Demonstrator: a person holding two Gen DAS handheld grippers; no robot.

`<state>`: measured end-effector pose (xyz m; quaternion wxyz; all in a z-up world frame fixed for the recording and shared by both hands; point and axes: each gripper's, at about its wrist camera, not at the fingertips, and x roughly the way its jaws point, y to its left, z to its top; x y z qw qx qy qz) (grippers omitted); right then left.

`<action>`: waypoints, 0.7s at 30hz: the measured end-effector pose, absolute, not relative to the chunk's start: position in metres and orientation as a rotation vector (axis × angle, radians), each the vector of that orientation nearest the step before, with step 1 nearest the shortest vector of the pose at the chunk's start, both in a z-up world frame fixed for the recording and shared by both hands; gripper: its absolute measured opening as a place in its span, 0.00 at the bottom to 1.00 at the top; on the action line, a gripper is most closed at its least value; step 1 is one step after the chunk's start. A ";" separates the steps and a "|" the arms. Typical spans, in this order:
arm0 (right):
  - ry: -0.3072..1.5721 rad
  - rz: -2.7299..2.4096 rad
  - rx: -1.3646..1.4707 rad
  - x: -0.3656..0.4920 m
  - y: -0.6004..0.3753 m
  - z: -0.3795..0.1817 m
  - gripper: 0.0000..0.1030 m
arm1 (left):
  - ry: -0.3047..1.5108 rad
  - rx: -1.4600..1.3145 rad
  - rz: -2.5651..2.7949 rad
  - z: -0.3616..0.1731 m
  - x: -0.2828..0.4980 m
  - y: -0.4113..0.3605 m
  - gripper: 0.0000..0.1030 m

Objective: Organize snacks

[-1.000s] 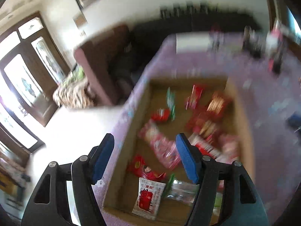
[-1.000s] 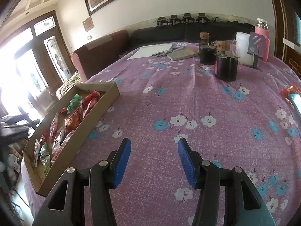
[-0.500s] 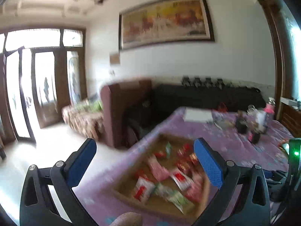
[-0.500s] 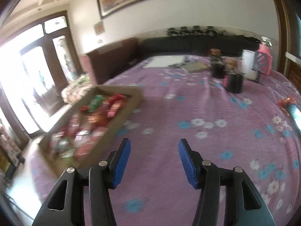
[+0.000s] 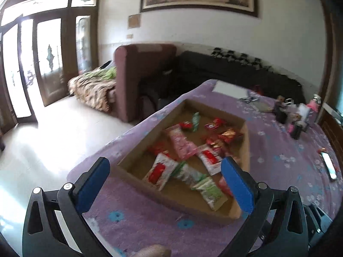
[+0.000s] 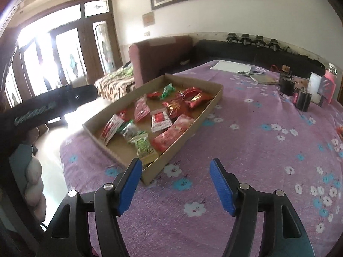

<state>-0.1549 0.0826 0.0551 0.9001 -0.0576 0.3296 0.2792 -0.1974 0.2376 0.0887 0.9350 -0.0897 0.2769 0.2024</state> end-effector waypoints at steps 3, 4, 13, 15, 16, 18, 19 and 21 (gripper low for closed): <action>0.685 0.578 -0.134 -0.157 0.087 0.054 0.65 | 0.592 -0.198 0.424 0.081 -0.196 0.243 1.00; 0.686 0.579 -0.136 -0.157 0.087 0.053 0.65 | 0.600 -0.199 0.426 0.080 -0.196 0.244 1.00; 0.716 0.578 -0.158 -0.156 0.097 0.047 0.65 | 0.651 -0.220 0.404 0.070 -0.192 0.253 1.00; 0.719 0.581 -0.164 -0.157 0.098 0.047 0.65 | 0.662 -0.227 0.401 0.068 -0.191 0.254 1.00; 0.721 0.582 -0.166 -0.156 0.100 0.047 0.65 | 0.668 -0.231 0.397 0.067 -0.191 0.255 1.00; 0.723 0.586 -0.170 -0.156 0.101 0.046 0.65 | 0.680 -0.239 0.388 0.065 -0.189 0.256 1.00; 0.724 0.587 -0.172 -0.156 0.102 0.045 0.65 | 0.688 -0.243 0.386 0.063 -0.189 0.256 1.00; 0.727 0.588 -0.174 -0.156 0.103 0.044 0.65 | 0.698 -0.248 0.380 0.062 -0.188 0.257 1.00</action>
